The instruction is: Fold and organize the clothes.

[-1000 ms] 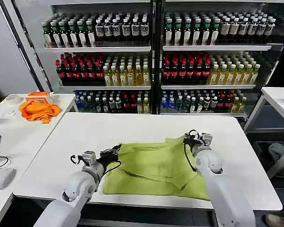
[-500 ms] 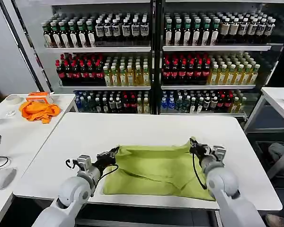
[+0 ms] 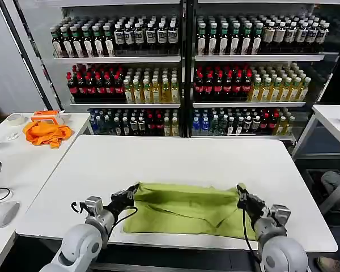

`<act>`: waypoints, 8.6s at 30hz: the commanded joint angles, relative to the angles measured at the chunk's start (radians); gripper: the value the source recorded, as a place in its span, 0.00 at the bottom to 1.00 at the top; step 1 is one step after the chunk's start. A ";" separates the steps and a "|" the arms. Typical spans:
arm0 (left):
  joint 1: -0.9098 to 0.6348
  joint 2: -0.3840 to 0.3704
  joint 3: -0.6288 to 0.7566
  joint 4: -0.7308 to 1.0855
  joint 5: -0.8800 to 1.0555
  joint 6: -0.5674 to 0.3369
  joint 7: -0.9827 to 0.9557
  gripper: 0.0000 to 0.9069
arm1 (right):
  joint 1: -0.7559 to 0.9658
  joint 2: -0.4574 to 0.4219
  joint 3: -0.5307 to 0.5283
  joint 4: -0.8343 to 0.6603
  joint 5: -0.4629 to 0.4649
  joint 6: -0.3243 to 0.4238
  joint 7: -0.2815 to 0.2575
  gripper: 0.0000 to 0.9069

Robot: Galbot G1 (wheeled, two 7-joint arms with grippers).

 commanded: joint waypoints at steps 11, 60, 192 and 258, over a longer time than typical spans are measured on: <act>0.080 -0.018 -0.009 0.008 0.145 -0.026 0.032 1.00 | -0.077 0.030 -0.004 0.017 -0.061 -0.027 0.008 1.00; 0.172 -0.200 -0.071 -0.036 -0.035 -0.042 -0.117 0.02 | -0.178 0.052 -0.003 0.123 -0.220 0.125 -0.034 1.00; 0.067 -0.203 -0.081 0.051 -0.514 0.041 -0.079 0.02 | -0.069 -0.018 0.034 0.065 -0.109 0.106 -0.026 1.00; -0.268 0.022 0.359 0.067 0.393 0.098 0.120 0.02 | -0.104 -0.027 0.073 0.128 -0.079 0.107 -0.029 1.00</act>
